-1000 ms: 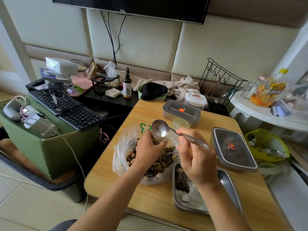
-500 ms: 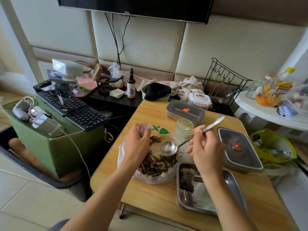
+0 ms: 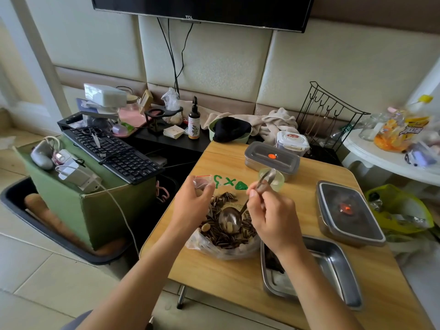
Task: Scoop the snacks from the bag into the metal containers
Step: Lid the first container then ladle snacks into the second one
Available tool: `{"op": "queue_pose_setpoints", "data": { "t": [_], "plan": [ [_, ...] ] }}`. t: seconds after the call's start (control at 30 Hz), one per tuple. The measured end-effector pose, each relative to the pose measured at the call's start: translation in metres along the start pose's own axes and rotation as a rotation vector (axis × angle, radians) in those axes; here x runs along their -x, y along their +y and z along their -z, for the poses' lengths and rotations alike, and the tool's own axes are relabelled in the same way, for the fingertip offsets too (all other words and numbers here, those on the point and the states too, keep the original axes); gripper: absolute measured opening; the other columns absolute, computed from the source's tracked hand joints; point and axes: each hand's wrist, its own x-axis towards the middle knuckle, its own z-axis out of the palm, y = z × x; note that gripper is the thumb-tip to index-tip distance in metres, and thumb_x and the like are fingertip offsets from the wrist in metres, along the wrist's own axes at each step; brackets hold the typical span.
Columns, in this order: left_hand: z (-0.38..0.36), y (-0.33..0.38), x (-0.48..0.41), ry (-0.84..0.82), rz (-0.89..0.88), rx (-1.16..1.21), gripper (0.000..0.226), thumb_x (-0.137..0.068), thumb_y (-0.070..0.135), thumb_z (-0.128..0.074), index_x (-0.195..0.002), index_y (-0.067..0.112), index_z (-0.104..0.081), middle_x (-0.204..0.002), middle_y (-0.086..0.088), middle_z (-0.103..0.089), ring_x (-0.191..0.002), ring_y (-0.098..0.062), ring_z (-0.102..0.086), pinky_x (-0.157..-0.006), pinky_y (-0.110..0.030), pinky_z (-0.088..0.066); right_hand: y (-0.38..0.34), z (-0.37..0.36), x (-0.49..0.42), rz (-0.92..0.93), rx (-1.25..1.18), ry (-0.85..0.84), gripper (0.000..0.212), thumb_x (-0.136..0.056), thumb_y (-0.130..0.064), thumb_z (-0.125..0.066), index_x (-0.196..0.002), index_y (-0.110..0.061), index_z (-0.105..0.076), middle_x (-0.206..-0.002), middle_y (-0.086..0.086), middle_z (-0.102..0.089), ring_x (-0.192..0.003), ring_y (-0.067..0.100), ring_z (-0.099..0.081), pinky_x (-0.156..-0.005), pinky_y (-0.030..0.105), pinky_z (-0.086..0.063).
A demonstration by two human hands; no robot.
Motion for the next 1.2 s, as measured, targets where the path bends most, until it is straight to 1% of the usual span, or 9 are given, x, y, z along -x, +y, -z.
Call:
{"op": "queue_pose_setpoints", "data": {
  "t": [0.13,0.23,0.3,0.5,0.63,0.8,0.93,1.03,1.2],
  "plan": [
    [0.000,0.001,0.001,-0.028,-0.025,-0.046,0.010,-0.098,0.029,-0.065,-0.103,0.022,-0.060,-0.093,0.003,-0.070,-0.075,-0.015,-0.066,-0.078,-0.044,-0.061,-0.001,0.004,0.003,-0.249,-0.080,0.045,0.028,-0.109,-0.023,-0.045,-0.090,-0.012,-0.063,-0.060,-0.003,-0.063,-0.045,0.004,-0.064,-0.038,0.016,-0.046],
    [-0.002,0.001,0.002,-0.065,-0.036,-0.106,0.019,-0.098,0.031,-0.066,-0.111,0.018,-0.060,-0.097,0.006,-0.069,-0.081,-0.015,-0.069,-0.078,-0.043,-0.063,0.004,0.010,0.001,-0.563,-0.116,0.050,0.026,-0.108,-0.016,-0.048,-0.089,-0.009,-0.063,-0.058,0.001,-0.065,-0.043,0.009,-0.066,-0.040,0.028,-0.054],
    [-0.004,0.000,0.001,-0.076,-0.053,-0.181,0.023,-0.098,0.034,-0.066,-0.113,0.017,-0.060,-0.098,0.006,-0.069,-0.084,-0.014,-0.068,-0.078,-0.039,-0.062,0.011,0.015,-0.002,-0.730,-0.161,0.051,0.026,-0.108,-0.014,-0.047,-0.089,-0.006,-0.064,-0.058,0.006,-0.067,-0.044,0.016,-0.067,-0.041,0.025,-0.053],
    [-0.017,-0.003,0.004,-0.115,-0.109,-0.307,0.027,-0.098,0.036,-0.064,-0.117,0.019,-0.057,-0.111,0.009,-0.065,-0.090,-0.007,-0.065,-0.083,-0.038,-0.059,0.028,0.035,-0.005,-0.846,-0.212,0.220,0.026,-0.104,-0.014,-0.044,-0.087,-0.012,-0.063,-0.061,0.010,-0.068,-0.047,0.027,-0.068,-0.046,0.031,-0.049],
    [-0.036,-0.004,0.013,-0.183,-0.117,-0.300,0.024,-0.100,0.034,-0.062,-0.116,0.018,-0.055,-0.104,0.008,-0.067,-0.087,-0.013,-0.068,-0.084,-0.045,-0.060,0.032,0.049,-0.006,-0.789,-0.188,0.370,0.024,-0.105,-0.018,-0.045,-0.091,-0.011,-0.063,-0.064,0.010,-0.067,-0.046,0.026,-0.067,-0.046,0.033,-0.051],
    [-0.059,-0.010,0.016,-0.262,-0.057,-0.366,0.024,-0.099,0.037,-0.058,-0.112,0.019,-0.051,-0.099,0.003,-0.067,-0.089,-0.020,-0.065,-0.093,-0.052,-0.053,0.032,0.052,-0.006,-0.630,-0.208,0.504,0.028,-0.104,-0.018,-0.041,-0.086,-0.028,-0.060,-0.062,0.006,-0.064,-0.045,0.025,-0.066,-0.046,0.035,-0.048],
    [-0.070,-0.011,0.016,-0.280,-0.019,-0.331,0.024,-0.099,0.039,-0.059,-0.110,0.020,-0.051,-0.094,0.004,-0.066,-0.088,-0.019,-0.064,-0.093,-0.052,-0.053,0.024,0.049,0.002,-0.371,-0.168,0.379,0.025,-0.109,-0.022,-0.040,-0.099,-0.015,-0.062,-0.068,0.001,-0.065,-0.052,0.013,-0.067,-0.046,0.035,-0.052],
    [-0.075,-0.013,0.013,-0.270,0.016,-0.305,0.026,-0.096,0.039,-0.065,-0.106,0.019,-0.051,-0.093,0.004,-0.064,-0.088,-0.019,-0.063,-0.094,-0.053,-0.052,0.014,0.045,0.005,-0.076,-0.074,0.244,0.030,-0.110,-0.018,-0.041,-0.101,-0.001,-0.065,-0.076,0.000,-0.068,-0.058,0.006,-0.067,-0.051,0.023,-0.054],
    [-0.080,-0.013,0.010,-0.229,0.045,-0.251,0.033,-0.092,0.040,-0.070,-0.108,0.017,-0.052,-0.096,0.007,-0.064,-0.094,-0.018,-0.064,-0.099,-0.051,-0.050,0.004,0.044,0.006,0.153,0.033,0.183,0.042,-0.111,-0.017,-0.039,-0.098,0.011,-0.068,-0.097,0.013,-0.074,-0.072,0.013,-0.070,-0.078,0.009,-0.052]
  ]
}}
